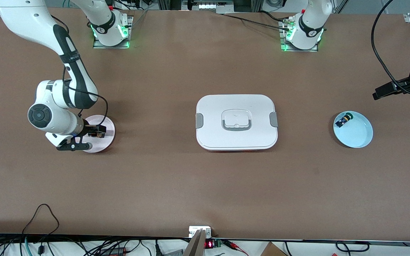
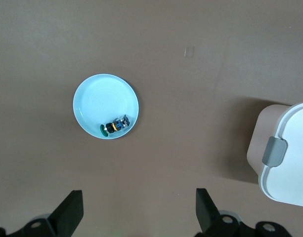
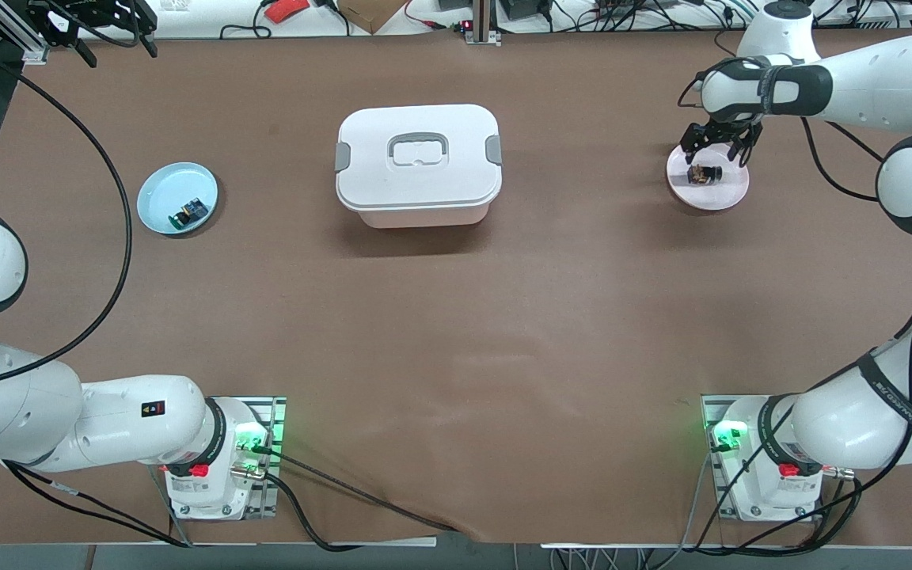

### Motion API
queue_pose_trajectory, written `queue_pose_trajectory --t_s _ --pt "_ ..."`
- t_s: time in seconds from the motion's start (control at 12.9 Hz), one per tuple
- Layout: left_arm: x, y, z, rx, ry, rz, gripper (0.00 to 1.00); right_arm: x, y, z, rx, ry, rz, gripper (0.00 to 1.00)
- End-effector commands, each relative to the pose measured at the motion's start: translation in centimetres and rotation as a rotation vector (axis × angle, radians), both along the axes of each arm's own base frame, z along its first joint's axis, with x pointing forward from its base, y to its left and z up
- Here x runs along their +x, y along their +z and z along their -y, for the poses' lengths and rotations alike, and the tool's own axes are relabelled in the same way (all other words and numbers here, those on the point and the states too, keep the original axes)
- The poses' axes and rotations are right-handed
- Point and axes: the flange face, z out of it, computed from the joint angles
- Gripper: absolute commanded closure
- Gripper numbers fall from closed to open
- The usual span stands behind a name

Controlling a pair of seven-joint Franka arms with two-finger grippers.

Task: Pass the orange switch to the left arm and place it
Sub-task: 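Lower the right gripper and grasp the orange switch on the plate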

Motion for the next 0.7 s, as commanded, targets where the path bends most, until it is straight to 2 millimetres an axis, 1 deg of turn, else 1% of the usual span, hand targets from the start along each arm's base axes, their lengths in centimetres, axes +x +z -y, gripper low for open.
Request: queue_pose_trajectory --t_s 0.0,0.39,0.54,0.62 --pt "0.3 0.4 0.0 -0.017 -0.017 0.010 0.00 -0.1 -1.2 0.4 -0.021 0.023 0.001 0.00" --pt "0.4 0.3 -0.1 -0.018 -0.015 0.007 0.00 -0.2 -1.5 0.7 -0.025 0.021 -0.007 0.00" --pt "0.5 0.1 0.1 -0.019 -0.020 0.004 0.00 -0.4 -2.4 0.7 -0.026 0.023 -0.021 0.00" --pt "0.6 -0.4 0.3 -0.021 -0.024 -0.005 0.00 -0.5 -2.9 0.7 -0.027 0.023 -0.027 0.00"
